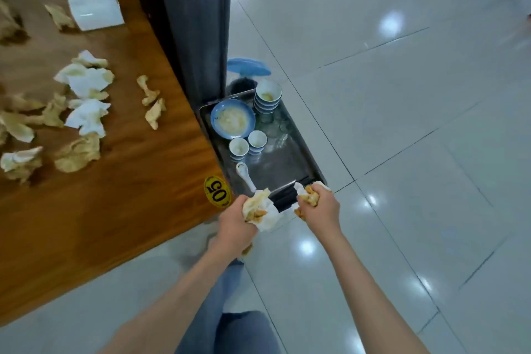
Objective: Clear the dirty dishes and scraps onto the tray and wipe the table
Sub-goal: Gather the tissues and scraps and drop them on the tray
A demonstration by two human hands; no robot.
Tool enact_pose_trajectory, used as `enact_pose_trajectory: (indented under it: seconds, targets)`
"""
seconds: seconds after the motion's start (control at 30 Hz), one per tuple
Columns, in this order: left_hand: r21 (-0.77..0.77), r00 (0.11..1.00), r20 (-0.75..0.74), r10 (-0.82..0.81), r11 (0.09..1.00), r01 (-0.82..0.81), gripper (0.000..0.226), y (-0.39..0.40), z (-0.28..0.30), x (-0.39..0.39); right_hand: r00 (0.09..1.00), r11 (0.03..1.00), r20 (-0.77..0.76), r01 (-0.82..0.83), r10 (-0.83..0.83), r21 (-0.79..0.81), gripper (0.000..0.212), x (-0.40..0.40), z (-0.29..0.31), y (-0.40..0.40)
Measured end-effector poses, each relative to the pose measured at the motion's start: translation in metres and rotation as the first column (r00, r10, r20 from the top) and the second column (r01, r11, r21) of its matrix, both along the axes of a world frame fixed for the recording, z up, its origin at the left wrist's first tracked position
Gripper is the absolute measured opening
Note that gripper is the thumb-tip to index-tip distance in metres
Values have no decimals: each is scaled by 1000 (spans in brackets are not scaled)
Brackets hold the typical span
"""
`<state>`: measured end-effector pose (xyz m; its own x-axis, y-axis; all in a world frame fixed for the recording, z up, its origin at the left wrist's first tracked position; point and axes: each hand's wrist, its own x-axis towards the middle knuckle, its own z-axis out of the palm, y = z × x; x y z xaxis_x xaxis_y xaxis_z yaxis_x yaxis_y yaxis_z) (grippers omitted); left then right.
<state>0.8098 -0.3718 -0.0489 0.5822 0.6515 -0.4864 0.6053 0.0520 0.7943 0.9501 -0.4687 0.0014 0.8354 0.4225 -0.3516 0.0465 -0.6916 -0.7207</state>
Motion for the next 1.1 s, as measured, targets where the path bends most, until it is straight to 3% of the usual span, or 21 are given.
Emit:
enact_pose_trajectory:
  seconds: [0.2, 0.43, 0.67, 0.8, 0.93, 1.1]
  targets:
    - [-20, 997, -73, -5, 1000, 3, 22, 14, -25, 72, 997, 993, 4, -78, 79, -84, 35, 66, -37, 33]
    - [-54, 980, -167, 105, 992, -115, 27, 39, -69, 125, 982, 956, -74, -184, 171, -228, 29, 128, -97, 66]
    - [38, 889, -318, 329, 942, -334, 37, 47, -126, 163, 939, 922, -195, -321, 282, -217, 22, 172, -165, 81]
    - [-11, 855, -326, 403, 903, -430, 41, 43, -156, 179, 908, 892, -278, -382, 313, -242, 21, 191, -196, 88]
    - [-90, 846, -329, 419, 878, -470, 56, 42, -176, 189, 879, 875, -351, -419, 323, -244, 16, 202, -214, 94]
    - [-180, 854, -307, 420, 855, -486, 89, 39, -183, 194, 852, 865, -380, -457, 359, -206, 32, 208, -218, 99]
